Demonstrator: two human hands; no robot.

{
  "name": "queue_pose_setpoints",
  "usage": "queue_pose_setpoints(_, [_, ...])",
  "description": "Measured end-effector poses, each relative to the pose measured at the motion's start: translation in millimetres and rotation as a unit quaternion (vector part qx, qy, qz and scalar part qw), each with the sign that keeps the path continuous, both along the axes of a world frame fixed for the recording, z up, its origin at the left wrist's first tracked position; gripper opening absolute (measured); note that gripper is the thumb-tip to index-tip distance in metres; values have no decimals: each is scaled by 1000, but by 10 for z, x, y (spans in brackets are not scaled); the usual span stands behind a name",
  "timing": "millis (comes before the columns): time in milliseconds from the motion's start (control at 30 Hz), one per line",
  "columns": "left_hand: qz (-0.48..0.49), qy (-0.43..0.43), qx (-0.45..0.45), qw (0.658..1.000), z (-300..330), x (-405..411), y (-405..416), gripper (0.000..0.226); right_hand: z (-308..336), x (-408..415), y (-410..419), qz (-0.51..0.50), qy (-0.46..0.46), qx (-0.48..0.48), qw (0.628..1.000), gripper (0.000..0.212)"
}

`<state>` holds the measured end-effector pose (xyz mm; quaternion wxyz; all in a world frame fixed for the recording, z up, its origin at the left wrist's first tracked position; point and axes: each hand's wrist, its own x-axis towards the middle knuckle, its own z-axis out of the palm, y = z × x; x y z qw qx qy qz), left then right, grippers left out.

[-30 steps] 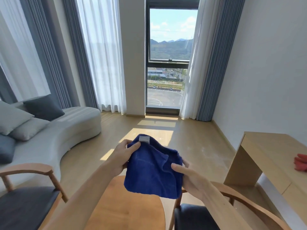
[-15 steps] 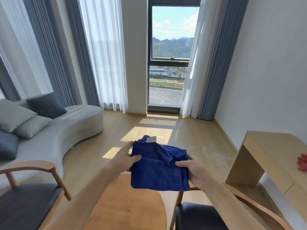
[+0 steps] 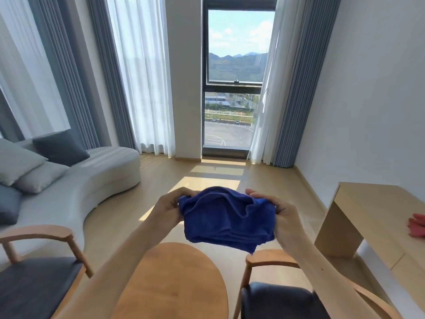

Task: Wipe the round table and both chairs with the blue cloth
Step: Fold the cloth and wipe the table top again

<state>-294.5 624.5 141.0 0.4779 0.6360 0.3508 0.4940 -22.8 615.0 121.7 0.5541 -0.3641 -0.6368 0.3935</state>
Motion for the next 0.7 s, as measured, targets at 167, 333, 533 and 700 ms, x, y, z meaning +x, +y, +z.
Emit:
queue_pose_setpoints(167, [-59, -68, -68, 994, 1, -52, 8, 49, 65, 54, -18, 42, -60, 23, 997, 43])
queue_pose_setpoints(333, [-85, -97, -107, 986, 47, -76, 5, 52, 102, 140, -23, 129, -73, 15, 989, 51])
queue_pose_setpoints(533, [-101, -54, -153, 982, 99, -114, -29, 22, 207, 193, 0, 189, -110, -21, 976, 42])
queue_pose_setpoints(700, [-17, 117, -54, 992, -6, -75, 0, 25, 262, 211, 6, 205, -181, -71, 959, 37])
